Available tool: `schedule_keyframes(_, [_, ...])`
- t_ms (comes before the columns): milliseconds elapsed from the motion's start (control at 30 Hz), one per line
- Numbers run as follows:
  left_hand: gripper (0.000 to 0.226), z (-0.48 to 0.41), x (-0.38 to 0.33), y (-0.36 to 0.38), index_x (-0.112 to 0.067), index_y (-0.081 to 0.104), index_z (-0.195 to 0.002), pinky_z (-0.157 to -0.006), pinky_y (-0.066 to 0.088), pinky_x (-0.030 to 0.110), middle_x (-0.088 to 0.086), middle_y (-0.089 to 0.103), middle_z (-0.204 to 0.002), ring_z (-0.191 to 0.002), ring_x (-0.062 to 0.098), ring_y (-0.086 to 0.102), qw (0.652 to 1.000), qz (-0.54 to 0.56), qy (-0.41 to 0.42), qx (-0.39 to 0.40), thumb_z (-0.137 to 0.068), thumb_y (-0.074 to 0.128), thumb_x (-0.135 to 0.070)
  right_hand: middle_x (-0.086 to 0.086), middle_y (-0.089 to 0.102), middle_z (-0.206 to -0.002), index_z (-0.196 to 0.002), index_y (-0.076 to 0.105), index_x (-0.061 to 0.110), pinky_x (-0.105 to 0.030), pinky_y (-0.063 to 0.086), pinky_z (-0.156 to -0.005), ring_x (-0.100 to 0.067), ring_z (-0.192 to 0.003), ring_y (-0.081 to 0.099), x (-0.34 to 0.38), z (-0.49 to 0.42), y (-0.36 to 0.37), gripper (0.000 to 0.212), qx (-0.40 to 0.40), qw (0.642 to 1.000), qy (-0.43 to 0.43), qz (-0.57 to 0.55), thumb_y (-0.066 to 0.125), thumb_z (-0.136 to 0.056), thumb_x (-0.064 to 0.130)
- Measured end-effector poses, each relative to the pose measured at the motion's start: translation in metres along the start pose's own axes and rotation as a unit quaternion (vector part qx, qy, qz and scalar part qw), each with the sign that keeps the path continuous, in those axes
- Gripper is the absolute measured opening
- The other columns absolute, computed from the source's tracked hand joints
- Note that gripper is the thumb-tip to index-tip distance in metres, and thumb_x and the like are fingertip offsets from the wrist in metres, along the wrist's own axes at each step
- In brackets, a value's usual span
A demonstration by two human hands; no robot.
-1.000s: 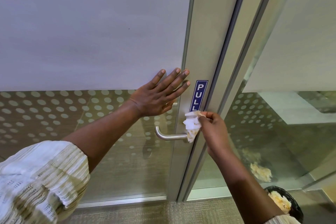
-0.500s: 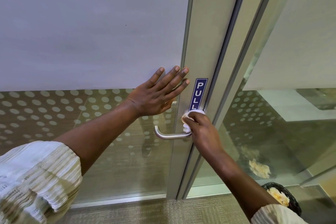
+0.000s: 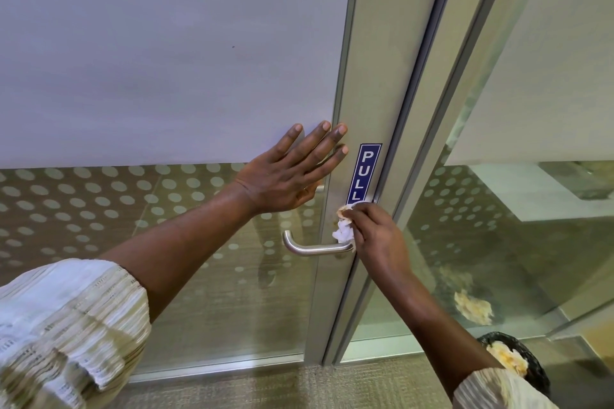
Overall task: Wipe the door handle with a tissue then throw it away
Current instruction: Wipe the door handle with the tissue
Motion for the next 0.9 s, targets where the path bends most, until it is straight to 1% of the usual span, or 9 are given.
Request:
schedule_keyframes(100, [0.071, 0.000, -0.001, 0.000, -0.007, 0.028, -0.167, -0.131, 0.007, 0.054, 0.021, 0.019, -0.173, -0.159, 0.038, 0.022, 1.000, -0.005, -0.003, -0.004, -0.104, 0.045, -0.038, 0.003, 0.062, -0.116, -0.128, 0.065, 0.016, -0.003, 0.038, -0.084, -0.004, -0.099, 0.058, -0.002, 0.018, 0.007, 0.036, -0.042, 0.993, 0.091, -0.058, 0.057, -0.095, 0.003])
schedule_keyframes(167, [0.071, 0.000, -0.001, -0.001, -0.007, 0.028, -0.167, -0.131, 0.008, 0.055, 0.021, 0.017, -0.173, -0.159, 0.038, 0.022, 1.000, -0.008, -0.003, -0.005, -0.104, 0.044, -0.037, 0.005, 0.058, -0.119, -0.138, 0.057, 0.016, 0.003, 0.031, -0.084, 0.005, -0.099, 0.049, -0.002, 0.032, 0.016, 0.042, -0.041, 0.987, 0.133, -0.084, 0.054, -0.098, 0.004])
schedule_keyframes(267, [0.071, -0.001, 0.001, -0.001, -0.007, 0.027, -0.167, -0.131, 0.006, 0.055, 0.022, 0.013, -0.173, -0.159, 0.038, 0.021, 1.000, -0.004, -0.002, 0.000, -0.104, 0.043, -0.037, 0.001, 0.060, -0.120, -0.137, 0.056, 0.015, -0.010, 0.038, -0.083, -0.009, -0.100, 0.056, -0.007, 0.049, 0.027, 0.044, -0.006, 0.987, 0.135, -0.085, 0.054, -0.095, 0.003])
schedule_keyframes(367, [0.070, 0.000, -0.001, -0.001, -0.007, 0.027, -0.167, -0.131, 0.007, 0.054, 0.021, 0.014, -0.173, -0.159, 0.038, 0.022, 1.000, 0.001, -0.003, 0.001, -0.105, 0.042, -0.038, -0.009, 0.054, -0.138, -0.135, 0.054, 0.014, -0.022, 0.048, -0.081, -0.023, -0.111, 0.063, -0.007, 0.077, 0.039, 0.042, 0.067, 0.993, 0.101, -0.016, 0.056, -0.093, 0.007])
schedule_keyframes(433, [0.070, -0.001, 0.000, -0.001, -0.007, 0.026, -0.167, -0.131, 0.006, 0.054, 0.022, 0.012, -0.174, -0.159, 0.038, 0.020, 1.000, -0.002, -0.001, 0.002, -0.106, 0.041, -0.038, -0.013, 0.039, -0.157, -0.147, 0.045, 0.010, -0.031, 0.051, -0.098, -0.021, -0.134, 0.049, -0.006, 0.093, 0.051, 0.051, 0.118, 0.990, 0.070, 0.044, 0.053, -0.097, 0.016])
schedule_keyframes(500, [0.070, -0.001, 0.001, -0.001, -0.007, 0.026, -0.167, -0.130, 0.005, 0.055, 0.022, 0.012, -0.174, -0.159, 0.039, 0.019, 1.000, -0.001, -0.001, 0.005, -0.106, 0.041, -0.038, -0.012, 0.024, -0.165, -0.154, 0.034, 0.008, -0.042, 0.028, -0.122, -0.026, -0.151, 0.028, 0.002, 0.100, 0.064, 0.059, 0.162, 0.981, 0.049, 0.094, 0.043, -0.101, 0.030])
schedule_keyframes(567, [0.070, 0.000, 0.001, -0.002, -0.007, 0.026, -0.167, -0.130, 0.005, 0.054, 0.021, 0.015, -0.174, -0.159, 0.039, 0.018, 1.000, -0.002, -0.001, 0.008, -0.106, 0.040, -0.039, -0.010, 0.021, -0.165, -0.157, 0.029, 0.009, -0.044, 0.012, -0.127, -0.028, -0.154, 0.018, 0.015, 0.097, 0.074, 0.063, 0.180, 0.975, 0.041, 0.120, 0.036, -0.102, 0.039])
schedule_keyframes(733, [0.069, 0.000, 0.001, -0.002, -0.008, 0.027, -0.167, -0.130, 0.004, 0.054, 0.022, 0.019, -0.172, -0.158, 0.039, 0.021, 1.000, 0.000, 0.002, 0.008, -0.107, 0.040, -0.039, -0.016, 0.034, -0.161, -0.153, 0.035, 0.003, -0.048, 0.038, -0.113, -0.033, -0.145, 0.036, 0.043, 0.069, 0.079, 0.065, 0.110, 0.982, 0.070, 0.138, 0.043, -0.098, 0.036])
schedule_keyframes(900, [0.070, -0.001, 0.001, -0.002, -0.008, 0.029, -0.166, -0.130, 0.004, 0.054, 0.022, 0.021, -0.171, -0.158, 0.039, 0.023, 1.000, -0.004, 0.002, 0.006, -0.105, 0.042, -0.038, -0.021, 0.016, -0.166, -0.158, 0.017, 0.002, -0.047, 0.019, -0.122, -0.035, -0.154, 0.013, 0.042, 0.045, 0.086, 0.074, 0.055, 0.989, 0.066, 0.124, 0.051, -0.098, 0.025])
Point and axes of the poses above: each hand's wrist, its own z-axis away from the middle knuckle, its own y-axis out of the palm, x = y × z, the point moved 1 cm from there along -z, towards the middle knuckle
